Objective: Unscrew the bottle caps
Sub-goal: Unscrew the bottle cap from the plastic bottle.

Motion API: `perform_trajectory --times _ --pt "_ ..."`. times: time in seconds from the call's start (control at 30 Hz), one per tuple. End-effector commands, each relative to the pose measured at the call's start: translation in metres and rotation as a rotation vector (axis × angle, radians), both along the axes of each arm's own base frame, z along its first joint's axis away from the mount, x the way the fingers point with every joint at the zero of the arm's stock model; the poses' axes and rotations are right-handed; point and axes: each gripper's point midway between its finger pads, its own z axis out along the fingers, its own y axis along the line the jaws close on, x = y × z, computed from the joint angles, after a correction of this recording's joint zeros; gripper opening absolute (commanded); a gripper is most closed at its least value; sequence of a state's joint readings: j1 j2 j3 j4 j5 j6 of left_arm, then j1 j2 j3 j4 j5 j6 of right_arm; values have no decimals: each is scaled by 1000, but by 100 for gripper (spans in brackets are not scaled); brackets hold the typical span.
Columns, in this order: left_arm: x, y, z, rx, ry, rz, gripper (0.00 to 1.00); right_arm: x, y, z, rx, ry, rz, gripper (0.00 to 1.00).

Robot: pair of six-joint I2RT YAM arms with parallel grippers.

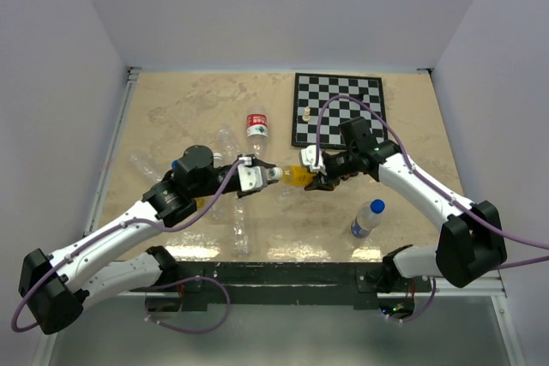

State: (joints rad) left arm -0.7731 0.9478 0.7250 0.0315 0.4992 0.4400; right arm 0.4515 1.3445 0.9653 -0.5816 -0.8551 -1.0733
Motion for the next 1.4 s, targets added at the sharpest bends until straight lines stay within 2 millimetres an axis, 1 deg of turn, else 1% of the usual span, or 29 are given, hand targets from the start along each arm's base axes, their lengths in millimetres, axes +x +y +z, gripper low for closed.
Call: perform_trajectory --times 0.0,0.03,0.07,0.1,0.2,0.3,0.33,0.4,0.43,0.5,0.57,0.83,0.87,0.93,1.03,1.1,1.17,1.3,1.33,1.37 --pt "-4 -8 27 -78 -3 -33 21 1 7 12 35 -23 28 0" --pt "-5 -8 29 -89 15 -30 13 1 7 12 35 -23 26 0" --pt "-4 -7 31 -103 33 -18 3 1 7 12 35 -23 26 0" --pt "-3 -6 32 -119 65 6 0 1 7 13 35 -24 26 0" --pt "5 -1 42 -195 216 121 0 1 7 12 33 -23 28 0" --pt "16 8 50 -312 460 304 0 1 7 11 31 -23 27 0" --pt "23 15 51 -368 555 403 0 1 7 10 28 -21 27 0" --pt "34 29 43 -436 738 589 0 1 8 9 26 -18 27 0" --pt "34 30 39 -451 805 636 0 1 7 8 24 -16 26 0" --pt "32 28 34 -455 900 669 0 1 8 8 23 -18 29 0" --pt "31 26 31 -464 941 675 0 2 7 6 18 -14 25 0" --pt "35 25 31 -473 916 668 0 2 7 6 16 -18 22 0" --pt "35 25 31 -474 911 670 7 2 8 6 16 -18 23 0" --pt "34 26 31 -464 906 668 30 2 8 7 17 -17 24 0" --pt "31 30 35 -463 879 658 61 2 8 7 16 -18 23 0" --pt "34 36 39 -467 839 676 75 2 8 7 17 -17 24 0" --pt "32 40 42 -448 791 667 82 2 8 7 16 -16 24 0" --pt "29 54 47 -385 658 653 93 2 8 7 17 -20 26 0" --pt "28 57 47 -363 630 656 93 2 8 7 16 -19 24 0" --pt "27 61 47 -336 592 653 96 2 7 7 16 -17 23 0"
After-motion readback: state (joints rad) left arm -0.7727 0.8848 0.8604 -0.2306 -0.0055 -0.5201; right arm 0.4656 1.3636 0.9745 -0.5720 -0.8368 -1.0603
